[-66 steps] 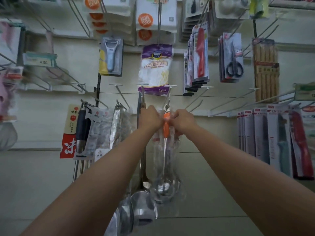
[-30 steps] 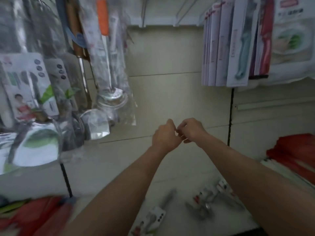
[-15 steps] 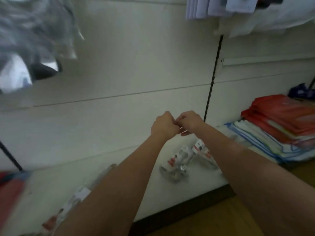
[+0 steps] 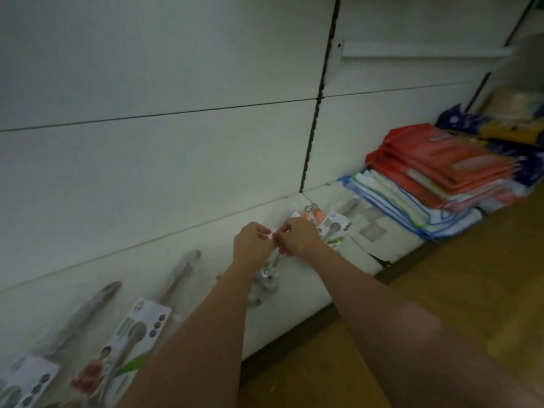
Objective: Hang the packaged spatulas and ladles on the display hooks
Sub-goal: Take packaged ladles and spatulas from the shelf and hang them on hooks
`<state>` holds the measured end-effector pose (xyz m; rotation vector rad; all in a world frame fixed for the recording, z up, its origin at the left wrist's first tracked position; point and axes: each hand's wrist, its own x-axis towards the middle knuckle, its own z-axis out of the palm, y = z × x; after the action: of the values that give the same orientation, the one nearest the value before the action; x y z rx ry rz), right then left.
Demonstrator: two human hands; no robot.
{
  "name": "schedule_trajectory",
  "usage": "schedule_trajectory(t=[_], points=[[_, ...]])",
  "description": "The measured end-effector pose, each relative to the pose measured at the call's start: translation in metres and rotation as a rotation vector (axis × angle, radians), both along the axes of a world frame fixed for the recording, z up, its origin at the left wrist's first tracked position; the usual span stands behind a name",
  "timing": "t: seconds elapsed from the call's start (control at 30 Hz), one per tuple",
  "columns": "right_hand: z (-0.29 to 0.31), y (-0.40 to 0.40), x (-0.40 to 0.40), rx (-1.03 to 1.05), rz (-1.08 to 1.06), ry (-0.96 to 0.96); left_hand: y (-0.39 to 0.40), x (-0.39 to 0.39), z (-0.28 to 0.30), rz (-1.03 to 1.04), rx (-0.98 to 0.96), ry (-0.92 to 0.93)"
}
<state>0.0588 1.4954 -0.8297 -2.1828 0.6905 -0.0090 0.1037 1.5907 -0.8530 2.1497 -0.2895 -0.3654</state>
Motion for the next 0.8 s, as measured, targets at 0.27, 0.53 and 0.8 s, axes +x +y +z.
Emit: schedule_trajectory(t=[0.27, 0.53, 0.8], points=[[-0.017, -0.01, -0.005, -0.102, -0.127, -0.056, -0.012, -0.005, -0.02, -0.121, 0.084, 0.059], [-0.025, -0.032, -0.014, -0.406, 0.063, 0.137, -0.001, -0.013, -0.031, -0.171, 0.348, -0.041], [-0.035, -0.027, -0.027, -0.383, 0.327, 0.351, -0.001, -0.017, -0.032, -0.35, 0.48, 0.072]])
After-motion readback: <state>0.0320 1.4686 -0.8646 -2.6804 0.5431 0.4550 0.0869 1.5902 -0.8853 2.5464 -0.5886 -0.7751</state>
